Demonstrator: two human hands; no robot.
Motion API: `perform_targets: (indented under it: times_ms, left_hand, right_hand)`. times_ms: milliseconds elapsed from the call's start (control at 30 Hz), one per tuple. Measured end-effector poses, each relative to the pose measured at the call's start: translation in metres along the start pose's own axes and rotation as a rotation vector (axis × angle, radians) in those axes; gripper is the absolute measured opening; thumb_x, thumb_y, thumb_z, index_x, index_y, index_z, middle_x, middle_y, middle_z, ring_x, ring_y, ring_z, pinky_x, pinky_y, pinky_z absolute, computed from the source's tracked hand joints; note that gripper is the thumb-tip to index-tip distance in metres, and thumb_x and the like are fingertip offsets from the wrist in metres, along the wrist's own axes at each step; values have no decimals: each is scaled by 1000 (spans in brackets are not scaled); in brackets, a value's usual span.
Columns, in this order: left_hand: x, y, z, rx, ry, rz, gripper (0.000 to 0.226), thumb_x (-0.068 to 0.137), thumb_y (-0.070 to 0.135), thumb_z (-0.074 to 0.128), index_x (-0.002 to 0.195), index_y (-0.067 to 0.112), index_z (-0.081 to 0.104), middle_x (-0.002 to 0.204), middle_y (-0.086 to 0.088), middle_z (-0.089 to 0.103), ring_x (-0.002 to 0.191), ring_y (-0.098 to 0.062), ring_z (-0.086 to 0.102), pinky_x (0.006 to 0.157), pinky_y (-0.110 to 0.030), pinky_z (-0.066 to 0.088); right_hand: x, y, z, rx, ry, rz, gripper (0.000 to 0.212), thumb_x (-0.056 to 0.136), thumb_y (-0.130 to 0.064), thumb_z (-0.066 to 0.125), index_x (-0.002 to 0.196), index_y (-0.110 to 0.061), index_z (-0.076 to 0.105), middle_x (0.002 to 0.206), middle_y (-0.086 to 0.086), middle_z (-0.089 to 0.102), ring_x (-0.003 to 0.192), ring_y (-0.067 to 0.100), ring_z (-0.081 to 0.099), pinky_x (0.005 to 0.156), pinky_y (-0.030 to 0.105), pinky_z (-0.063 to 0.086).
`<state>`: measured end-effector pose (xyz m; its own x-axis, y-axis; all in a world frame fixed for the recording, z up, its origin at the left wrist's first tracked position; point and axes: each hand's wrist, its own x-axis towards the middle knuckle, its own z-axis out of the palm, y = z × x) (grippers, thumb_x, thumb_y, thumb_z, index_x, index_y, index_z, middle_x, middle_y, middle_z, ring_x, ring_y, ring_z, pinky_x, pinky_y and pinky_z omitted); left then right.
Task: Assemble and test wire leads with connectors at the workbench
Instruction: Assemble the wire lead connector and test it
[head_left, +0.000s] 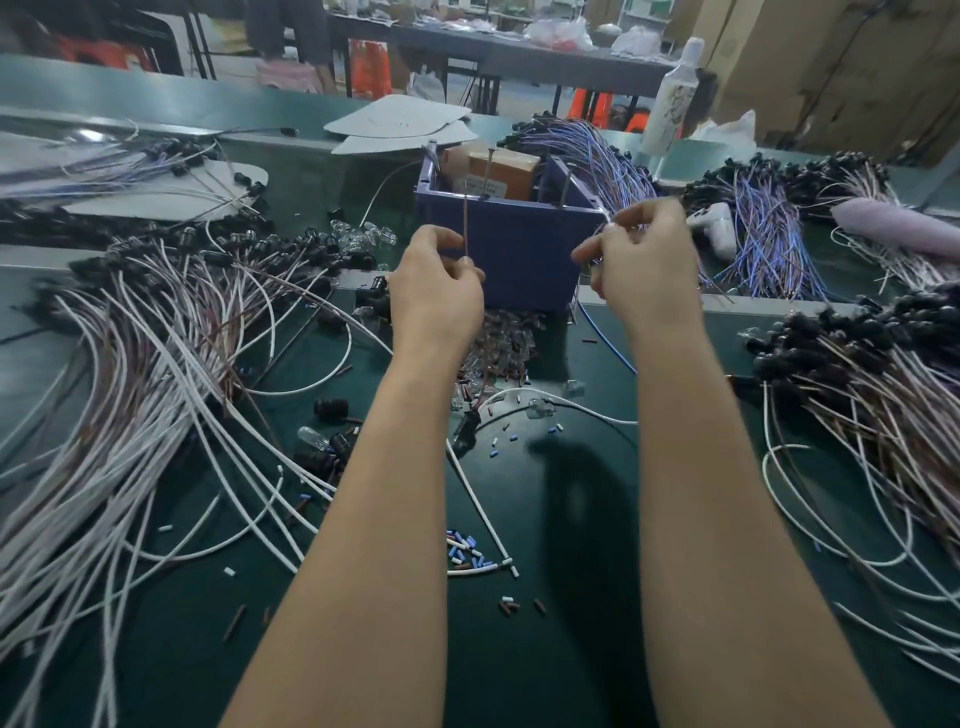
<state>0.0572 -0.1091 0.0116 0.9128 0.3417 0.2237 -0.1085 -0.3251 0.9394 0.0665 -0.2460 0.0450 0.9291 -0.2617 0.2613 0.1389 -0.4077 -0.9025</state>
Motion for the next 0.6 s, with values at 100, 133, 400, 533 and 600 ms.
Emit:
perform_targets:
  times_ms: [100,133,400,533,600]
  left_hand:
    - [0,-1,0,-8,-2,-4,14,96,8,47,103,20,46,91,-1,66,79,-11,60,72,-21,43]
    - [0,-1,0,-12,-3,-6,14,96,8,47,103,20,46,91,-1,66,79,-11,61,72,-21,43]
    - [-5,8,12,170,-101,110,38,98,14,42,136,14,42,114,-6,60,102,-22,55,84,-22,39]
    - [-5,7,13,327,-140,112,40,100,16,37,138,12,44,134,-12,52,122,-31,47,103,-43,38]
    - [-4,6,10,341,-133,100,40,99,17,41,138,11,43,129,-11,55,119,-29,50,101,-41,40]
  right_hand:
    - [0,18,12,159,98,-29,24,94,-1,42,83,-22,41,84,4,69,44,4,47,56,23,41]
    - [1,21,14,179,104,-31,23,93,0,42,85,-21,45,89,6,69,45,3,49,57,22,42]
    - [-3,24,22,-24,-72,-139,39,91,4,41,127,-7,49,125,7,58,111,22,59,97,45,47]
    - [-2,24,23,-82,-43,-169,39,90,5,40,125,-8,50,117,5,62,106,27,60,95,47,46]
    - [-2,25,23,-86,-14,-167,36,90,5,40,121,-9,52,106,2,63,98,28,62,92,46,47]
